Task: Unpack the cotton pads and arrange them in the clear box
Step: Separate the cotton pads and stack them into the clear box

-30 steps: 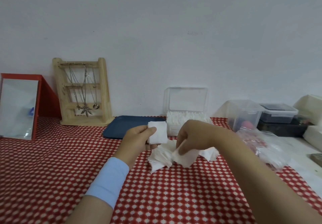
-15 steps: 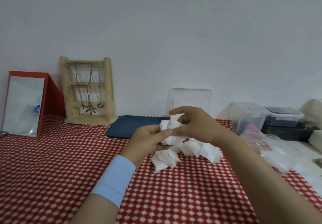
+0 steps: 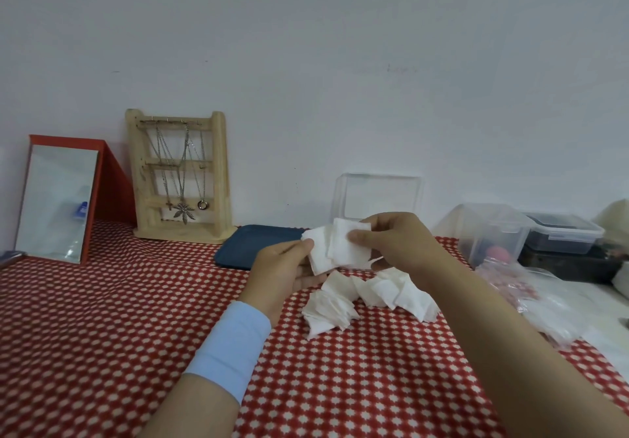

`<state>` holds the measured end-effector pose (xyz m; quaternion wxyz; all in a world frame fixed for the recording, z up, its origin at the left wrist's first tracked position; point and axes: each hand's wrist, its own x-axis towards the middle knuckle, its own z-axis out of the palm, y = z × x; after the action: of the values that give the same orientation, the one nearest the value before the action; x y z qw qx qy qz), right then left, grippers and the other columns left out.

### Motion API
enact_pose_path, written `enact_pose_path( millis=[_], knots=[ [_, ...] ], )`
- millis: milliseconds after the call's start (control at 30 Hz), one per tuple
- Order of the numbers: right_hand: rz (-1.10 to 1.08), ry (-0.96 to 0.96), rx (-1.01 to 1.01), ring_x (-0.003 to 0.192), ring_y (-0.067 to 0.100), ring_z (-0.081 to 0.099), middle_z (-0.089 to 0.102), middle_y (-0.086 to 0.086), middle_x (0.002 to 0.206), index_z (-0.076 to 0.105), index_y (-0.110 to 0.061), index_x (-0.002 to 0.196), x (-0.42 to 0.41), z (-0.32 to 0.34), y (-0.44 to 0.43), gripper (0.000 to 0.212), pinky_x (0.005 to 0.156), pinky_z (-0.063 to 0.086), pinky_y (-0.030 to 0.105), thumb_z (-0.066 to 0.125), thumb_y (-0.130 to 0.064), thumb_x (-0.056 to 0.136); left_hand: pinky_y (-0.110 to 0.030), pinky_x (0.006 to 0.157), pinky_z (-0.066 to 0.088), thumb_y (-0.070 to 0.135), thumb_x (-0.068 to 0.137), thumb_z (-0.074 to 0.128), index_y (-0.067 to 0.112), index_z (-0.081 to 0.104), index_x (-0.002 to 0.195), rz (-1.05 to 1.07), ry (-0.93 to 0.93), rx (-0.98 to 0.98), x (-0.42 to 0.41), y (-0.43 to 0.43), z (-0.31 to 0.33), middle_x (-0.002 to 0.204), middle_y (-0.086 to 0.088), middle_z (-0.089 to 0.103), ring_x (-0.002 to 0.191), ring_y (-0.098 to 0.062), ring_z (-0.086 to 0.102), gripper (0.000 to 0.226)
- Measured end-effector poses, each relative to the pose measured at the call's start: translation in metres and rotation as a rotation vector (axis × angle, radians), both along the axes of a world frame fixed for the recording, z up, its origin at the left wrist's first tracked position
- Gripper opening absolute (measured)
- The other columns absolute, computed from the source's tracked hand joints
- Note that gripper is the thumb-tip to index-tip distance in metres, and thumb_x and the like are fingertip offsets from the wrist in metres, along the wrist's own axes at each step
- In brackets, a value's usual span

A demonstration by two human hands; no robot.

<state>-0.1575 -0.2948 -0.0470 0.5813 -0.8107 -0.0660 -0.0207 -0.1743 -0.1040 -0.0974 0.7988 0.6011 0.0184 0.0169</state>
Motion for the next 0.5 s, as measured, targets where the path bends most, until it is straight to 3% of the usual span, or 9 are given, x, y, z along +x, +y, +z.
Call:
enact_pose_path(
  millis=[167, 300, 500],
  knots=[
    [0.131, -0.022, -0.033, 0.064, 0.019, 0.064, 0.076, 0.014, 0.085, 0.078, -0.007, 0.089, -0.0018, 0.0003, 0.0019, 0.008, 0.060, 0.054, 0.032, 0.078, -0.015, 0.087, -0.037, 0.079, 0.064, 0.017, 0.099, 0.063, 0.002, 0.070, 0.112, -0.064, 0.004, 0.014, -0.0019, -0.0005, 0.0018, 0.102, -0.016, 0.078, 0.095, -0.029, 0.077, 0.021],
    [0.087, -0.059, -0.052, 0.054, 0.015, 0.061, 0.073, 0.008, 0.071, 0.078, -0.008, 0.085, -0.0008, -0.0024, 0.0061, 0.005, 0.055, 0.051, 0.031, 0.080, -0.012, 0.085, -0.035, 0.076, 0.064, 0.018, 0.100, 0.062, 0.001, 0.070, 0.113, -0.116, -0.007, 0.032, -0.0036, -0.0038, 0.0036, 0.101, -0.016, 0.079, 0.096, -0.029, 0.077, 0.023],
    [0.062, -0.071, -0.054, 0.055, 0.018, 0.066, 0.075, 0.013, 0.074, 0.078, -0.007, 0.085, -0.0032, -0.0016, 0.0072, 0.006, 0.060, 0.050, 0.037, 0.081, -0.011, 0.084, -0.032, 0.081, 0.063, 0.018, 0.097, 0.066, 0.001, 0.070, 0.118, -0.197, -0.011, 0.041, -0.0041, -0.0026, 0.0056, 0.105, -0.015, 0.078, 0.099, -0.027, 0.076, 0.027]
  ],
)
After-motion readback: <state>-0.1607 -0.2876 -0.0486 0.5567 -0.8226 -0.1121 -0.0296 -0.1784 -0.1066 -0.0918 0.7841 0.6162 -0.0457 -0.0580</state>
